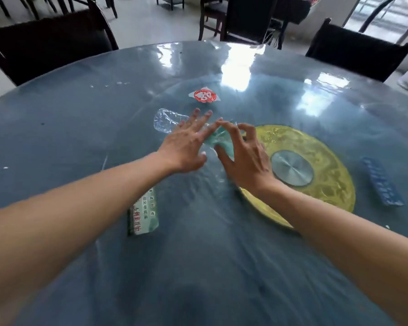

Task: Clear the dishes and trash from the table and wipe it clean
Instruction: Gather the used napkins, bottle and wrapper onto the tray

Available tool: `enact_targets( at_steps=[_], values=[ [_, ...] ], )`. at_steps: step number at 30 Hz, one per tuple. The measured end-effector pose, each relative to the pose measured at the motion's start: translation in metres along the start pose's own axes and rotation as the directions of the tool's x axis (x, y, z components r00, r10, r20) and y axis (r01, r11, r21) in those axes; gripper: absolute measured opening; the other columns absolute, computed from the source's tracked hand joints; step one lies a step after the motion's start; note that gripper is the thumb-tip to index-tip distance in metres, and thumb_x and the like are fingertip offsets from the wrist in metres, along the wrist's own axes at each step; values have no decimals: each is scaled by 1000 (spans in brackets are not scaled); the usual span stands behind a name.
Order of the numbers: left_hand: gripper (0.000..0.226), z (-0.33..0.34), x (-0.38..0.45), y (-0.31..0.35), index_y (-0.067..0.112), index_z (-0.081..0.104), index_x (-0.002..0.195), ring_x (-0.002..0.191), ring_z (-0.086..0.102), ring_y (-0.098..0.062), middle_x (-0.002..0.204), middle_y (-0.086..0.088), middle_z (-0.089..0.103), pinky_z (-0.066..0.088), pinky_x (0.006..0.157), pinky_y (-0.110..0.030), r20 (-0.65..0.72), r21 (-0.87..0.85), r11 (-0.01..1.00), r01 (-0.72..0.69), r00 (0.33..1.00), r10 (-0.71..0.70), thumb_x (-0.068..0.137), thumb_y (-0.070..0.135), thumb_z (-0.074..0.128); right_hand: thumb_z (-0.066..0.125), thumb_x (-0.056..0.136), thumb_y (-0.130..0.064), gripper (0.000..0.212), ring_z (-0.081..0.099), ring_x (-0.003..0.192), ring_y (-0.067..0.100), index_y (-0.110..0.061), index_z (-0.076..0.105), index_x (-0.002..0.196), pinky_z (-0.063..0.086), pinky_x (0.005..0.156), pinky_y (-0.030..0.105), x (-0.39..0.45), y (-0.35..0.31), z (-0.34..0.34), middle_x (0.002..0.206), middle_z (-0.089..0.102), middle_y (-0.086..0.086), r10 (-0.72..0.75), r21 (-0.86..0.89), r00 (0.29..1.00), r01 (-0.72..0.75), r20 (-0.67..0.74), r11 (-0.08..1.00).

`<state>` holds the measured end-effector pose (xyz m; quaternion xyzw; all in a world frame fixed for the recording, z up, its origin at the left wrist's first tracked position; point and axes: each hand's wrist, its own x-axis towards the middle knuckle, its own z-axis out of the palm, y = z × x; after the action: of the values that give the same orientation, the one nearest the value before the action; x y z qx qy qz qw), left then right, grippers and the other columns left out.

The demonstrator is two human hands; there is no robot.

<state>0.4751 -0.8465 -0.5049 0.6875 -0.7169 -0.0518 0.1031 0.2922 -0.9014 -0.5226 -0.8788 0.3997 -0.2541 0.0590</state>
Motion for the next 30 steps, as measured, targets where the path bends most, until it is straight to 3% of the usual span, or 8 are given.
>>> enact_targets(
  at_steps=[4, 7, 11, 15, 18, 22, 27, 30],
  values=[
    [105, 5, 45, -37, 33, -5, 161, 156, -13, -26, 170, 2, -7, 3, 126, -48, 87, 141, 985, 102, 990, -115, 86, 52, 65, 55, 100, -52, 56, 61, 116, 43, -32, 41, 150, 53, 85, 50, 41, 18, 26, 146, 44, 17, 43, -12, 999, -43, 22, 999],
    [97, 19, 50, -51, 28, -1, 162, 156, -10, -26, 171, 1, 3, -1, 126, -51, 174, 248, 964, 93, 975, -139, 89, 62, 53, 53, 100, -53, 58, 54, 127, 45, -41, 34, 154, 50, 97, 54, 43, 30, 44, 154, 37, 18, 63, 37, 994, -67, 94, 997],
    [79, 22, 39, -50, 20, 29, 157, 155, 17, -25, 158, -8, 39, 6, 126, -46, 59, 183, 979, 85, 994, -97, 91, 49, 60, 56, 101, -47, 62, 56, 123, 42, -42, 31, 157, 48, 96, 44, 27, 31, 53, 147, 42, 17, 55, 173, 992, -75, 117, 982],
    [61, 15, 13, -35, 15, 54, 131, 130, 48, -31, 128, -12, 59, 19, 122, -43, 25, 197, 977, 80, 996, -87, 82, 47, 69, 64, 99, -36, 59, 60, 115, 40, -36, 41, 154, 45, 91, 35, 10, 22, 44, 134, 49, 16, 28, 293, 991, -65, 129, 954],
    [55, 5, -19, -19, 12, 54, 115, 116, 55, -34, 114, -12, 61, 30, 114, -44, -13, 155, 985, 78, 997, -77, 76, 46, 73, 64, 98, -37, 57, 62, 112, 38, -34, 46, 152, 52, 95, 41, -14, 3, 18, 131, 52, 15, -14, 339, 990, -36, 143, 940],
    [52, -22, -82, 22, 13, 51, 109, 105, 55, -34, 107, -10, 64, 48, 90, -44, -55, -53, 986, 157, 986, -160, 72, 39, 77, 60, 97, -43, 56, 63, 111, 32, -31, 49, 150, 55, 93, 46, -61, -30, -38, 129, 52, 13, -15, 409, 994, -29, 104, 912],
    [53, -69, -155, 100, 12, 52, 109, 95, 57, -34, 106, -11, 64, 42, 78, -39, -55, -111, 980, 163, 984, -170, 72, 37, 80, 65, 99, -32, 54, 62, 106, 21, -27, 50, 150, 56, 90, 42, -135, -64, -127, 130, 50, 11, -8, 456, 997, -28, 78, 890],
    [57, -94, -202, 156, 15, 53, 112, 98, 60, -32, 106, -7, 63, 48, 79, -41, -77, -143, 977, 160, 982, -172, 71, 43, 81, 64, 100, -35, 52, 55, 106, 1, -33, 48, 150, 52, 93, 33, -186, -77, -180, 133, 49, 7, 40, 476, 998, -57, 45, 877]
  ],
)
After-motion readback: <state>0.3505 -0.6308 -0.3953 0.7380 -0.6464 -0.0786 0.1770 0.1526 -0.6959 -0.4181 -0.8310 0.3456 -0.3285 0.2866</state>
